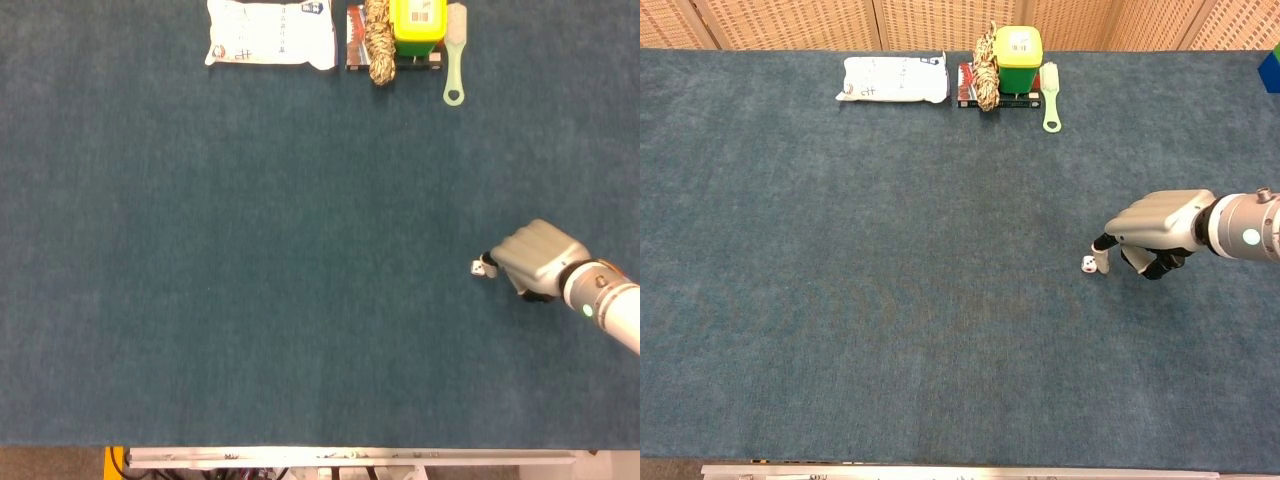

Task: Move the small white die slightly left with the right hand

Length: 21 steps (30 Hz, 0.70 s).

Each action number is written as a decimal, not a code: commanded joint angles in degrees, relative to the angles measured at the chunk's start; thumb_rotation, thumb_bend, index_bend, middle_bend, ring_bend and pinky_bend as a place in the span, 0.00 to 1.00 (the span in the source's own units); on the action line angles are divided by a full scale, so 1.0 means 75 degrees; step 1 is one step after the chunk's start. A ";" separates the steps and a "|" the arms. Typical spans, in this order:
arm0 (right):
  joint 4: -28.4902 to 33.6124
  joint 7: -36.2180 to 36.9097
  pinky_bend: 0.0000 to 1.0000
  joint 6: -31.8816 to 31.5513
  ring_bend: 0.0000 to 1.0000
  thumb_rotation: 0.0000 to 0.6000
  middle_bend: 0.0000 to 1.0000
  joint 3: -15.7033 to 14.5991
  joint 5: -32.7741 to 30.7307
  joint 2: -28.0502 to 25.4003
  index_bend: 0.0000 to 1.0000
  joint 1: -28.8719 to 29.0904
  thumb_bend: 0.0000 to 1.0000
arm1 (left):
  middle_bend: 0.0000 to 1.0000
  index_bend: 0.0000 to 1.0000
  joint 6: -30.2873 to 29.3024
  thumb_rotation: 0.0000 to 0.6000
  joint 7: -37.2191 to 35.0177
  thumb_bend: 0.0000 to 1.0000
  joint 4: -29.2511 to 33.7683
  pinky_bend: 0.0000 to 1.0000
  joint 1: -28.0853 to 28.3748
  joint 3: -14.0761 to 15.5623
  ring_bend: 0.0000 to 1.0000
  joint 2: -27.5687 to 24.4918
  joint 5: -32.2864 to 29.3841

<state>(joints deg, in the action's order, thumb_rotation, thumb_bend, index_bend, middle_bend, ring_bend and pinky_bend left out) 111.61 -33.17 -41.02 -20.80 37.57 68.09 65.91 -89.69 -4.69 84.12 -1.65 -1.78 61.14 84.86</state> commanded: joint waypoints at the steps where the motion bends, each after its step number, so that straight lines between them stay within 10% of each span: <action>1: -0.0006 0.0041 1.00 0.0023 0.95 1.00 0.88 0.0041 0.0056 -0.0003 0.32 -0.0017 1.00 | 0.29 0.54 0.0001 1.00 -0.0013 0.01 -0.0005 0.13 -0.0001 -0.0001 0.12 -0.0001 0.0001; 21: 0.0040 0.0204 1.00 0.0119 0.95 1.00 0.88 0.0376 0.0295 -0.0059 0.32 0.0056 1.00 | 0.29 0.54 -0.0007 1.00 -0.0016 0.01 0.0011 0.13 -0.0018 -0.0014 0.12 -0.0017 -0.0013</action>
<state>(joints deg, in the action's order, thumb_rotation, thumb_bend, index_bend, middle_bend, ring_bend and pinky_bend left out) 111.79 -31.73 -40.08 -18.05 39.63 67.74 66.39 -89.74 -4.80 84.21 -1.79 -1.88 61.00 84.76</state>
